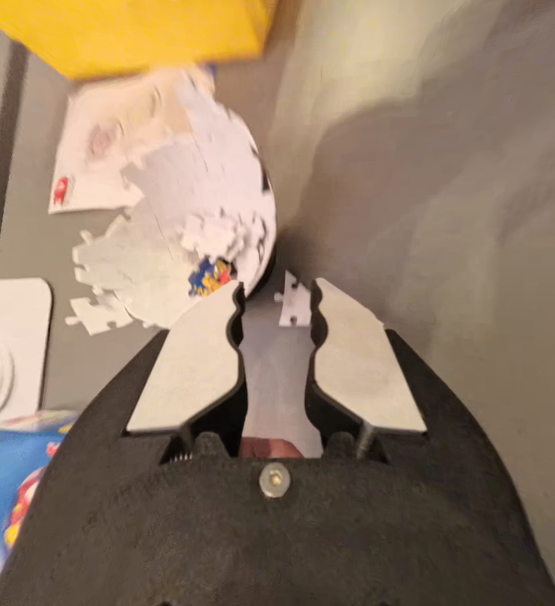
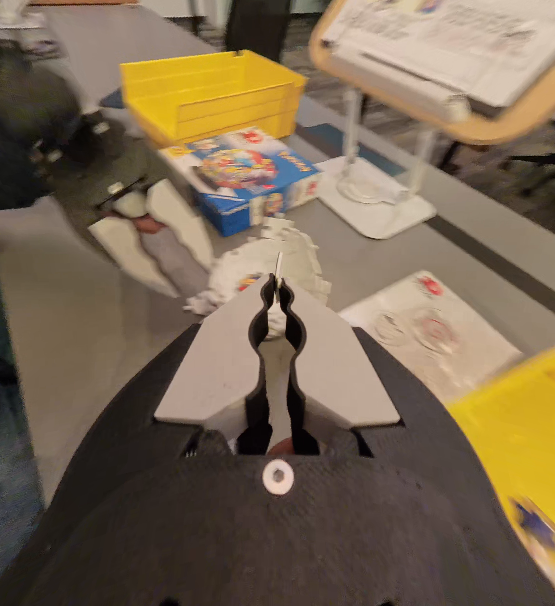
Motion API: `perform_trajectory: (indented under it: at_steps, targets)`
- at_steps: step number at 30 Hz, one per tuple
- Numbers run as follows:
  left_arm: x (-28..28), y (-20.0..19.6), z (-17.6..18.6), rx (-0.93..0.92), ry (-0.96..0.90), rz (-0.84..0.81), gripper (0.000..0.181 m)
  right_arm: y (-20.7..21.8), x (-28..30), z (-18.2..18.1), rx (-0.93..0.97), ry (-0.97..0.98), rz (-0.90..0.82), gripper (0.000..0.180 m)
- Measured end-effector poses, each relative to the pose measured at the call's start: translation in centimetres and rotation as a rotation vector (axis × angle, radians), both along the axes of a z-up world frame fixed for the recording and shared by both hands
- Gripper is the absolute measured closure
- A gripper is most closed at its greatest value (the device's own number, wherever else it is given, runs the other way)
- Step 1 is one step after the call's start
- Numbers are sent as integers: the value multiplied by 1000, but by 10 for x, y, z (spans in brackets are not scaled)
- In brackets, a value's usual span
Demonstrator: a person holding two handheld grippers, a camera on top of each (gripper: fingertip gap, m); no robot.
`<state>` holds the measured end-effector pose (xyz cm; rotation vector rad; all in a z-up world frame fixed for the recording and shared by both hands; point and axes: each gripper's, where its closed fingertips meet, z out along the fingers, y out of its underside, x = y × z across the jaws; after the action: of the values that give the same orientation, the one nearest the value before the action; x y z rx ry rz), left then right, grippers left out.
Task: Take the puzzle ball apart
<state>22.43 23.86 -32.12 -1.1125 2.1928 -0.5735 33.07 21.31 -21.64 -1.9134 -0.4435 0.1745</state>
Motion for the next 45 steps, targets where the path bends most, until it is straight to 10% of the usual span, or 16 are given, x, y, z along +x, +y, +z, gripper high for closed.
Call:
perform_trajectory:
  at_steps: [1,5,11,29,39,45]
  targets:
    - [-3,5,-13,85,34,4,136,-3,27,3,9,-40,-92,180]
    - [-6,9,-34,179,79,25,129,-27,140,-10,-65,-236,-487,175]
    - [-7,2,-14,187,-1,21,135,-56,184,-38,-201,-286,-642,141]
    - [-6,11,-47,96,96,70,181,-21,-9,-24,-105,-99,-89,161]
    - [-25,-10,-40,-26,99,14,177,-61,-31,-147,-504,-127,-67,137]
    - [-25,-5,-24,-49,56,27,169,-53,-27,-151,-485,-71,-98,154]
